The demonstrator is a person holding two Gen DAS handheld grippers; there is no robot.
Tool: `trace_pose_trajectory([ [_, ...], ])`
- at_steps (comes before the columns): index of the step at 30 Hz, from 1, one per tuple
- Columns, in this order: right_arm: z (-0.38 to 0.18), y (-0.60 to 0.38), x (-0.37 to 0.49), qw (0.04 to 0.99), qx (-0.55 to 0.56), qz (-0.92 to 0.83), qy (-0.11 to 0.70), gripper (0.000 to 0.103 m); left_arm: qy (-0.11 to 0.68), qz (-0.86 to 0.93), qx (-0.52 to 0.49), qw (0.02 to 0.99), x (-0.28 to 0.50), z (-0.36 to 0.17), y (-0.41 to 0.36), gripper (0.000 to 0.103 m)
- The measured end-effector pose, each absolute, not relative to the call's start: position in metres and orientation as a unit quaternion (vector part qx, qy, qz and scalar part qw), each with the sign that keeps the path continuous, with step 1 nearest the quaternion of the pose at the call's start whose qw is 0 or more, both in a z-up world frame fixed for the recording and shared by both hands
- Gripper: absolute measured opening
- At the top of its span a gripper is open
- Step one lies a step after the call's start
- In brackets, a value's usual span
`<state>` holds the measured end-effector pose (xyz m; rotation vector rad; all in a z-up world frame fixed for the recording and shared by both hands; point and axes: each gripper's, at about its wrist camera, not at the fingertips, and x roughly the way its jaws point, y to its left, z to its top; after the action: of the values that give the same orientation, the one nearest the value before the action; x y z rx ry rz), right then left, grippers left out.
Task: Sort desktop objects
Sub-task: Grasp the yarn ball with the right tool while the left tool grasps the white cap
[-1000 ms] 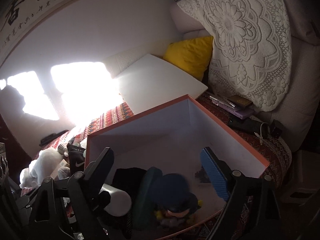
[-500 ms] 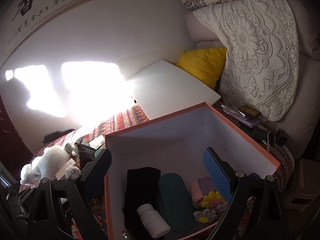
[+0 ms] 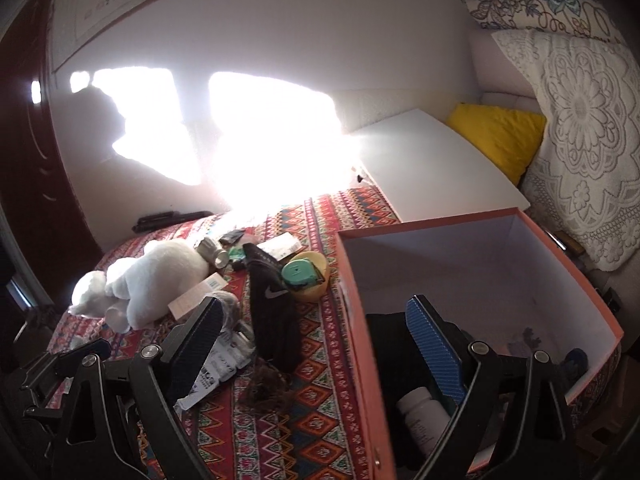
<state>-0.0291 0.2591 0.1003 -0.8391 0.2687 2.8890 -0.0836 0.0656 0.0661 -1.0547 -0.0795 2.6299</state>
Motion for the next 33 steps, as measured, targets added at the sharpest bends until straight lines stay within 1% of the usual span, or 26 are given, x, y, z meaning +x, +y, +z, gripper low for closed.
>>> trace_pose_trajectory([
  [8, 0.078, 0.184, -0.062, 0.006, -0.309, 0.949, 0.064, 0.095, -0.040, 0.920, -0.384, 0.066, -0.099, 0.038, -0.033, 0.094],
  [14, 0.049, 0.143, -0.097, -0.028, -0.344, 0.937, 0.050, 0.095, -0.054, 0.914, -0.403, -0.006, -0.122, 0.009, -0.109, 0.094],
  [22, -0.006, 0.109, -0.163, -0.017, -0.410, 0.912, -0.010, 0.095, -0.111, 0.872, -0.468, -0.086, -0.162, -0.055, -0.193, 0.094],
  [26, -0.026, 0.100, -0.194, -0.006, -0.427, 0.903, -0.041, 0.095, -0.119, 0.862, -0.481, -0.105, -0.177, -0.070, -0.213, 0.094],
  [33, -0.057, 0.099, -0.232, -0.006, -0.452, 0.890, -0.051, 0.095, -0.114, 0.855, -0.492, -0.119, -0.203, -0.088, -0.233, 0.094],
])
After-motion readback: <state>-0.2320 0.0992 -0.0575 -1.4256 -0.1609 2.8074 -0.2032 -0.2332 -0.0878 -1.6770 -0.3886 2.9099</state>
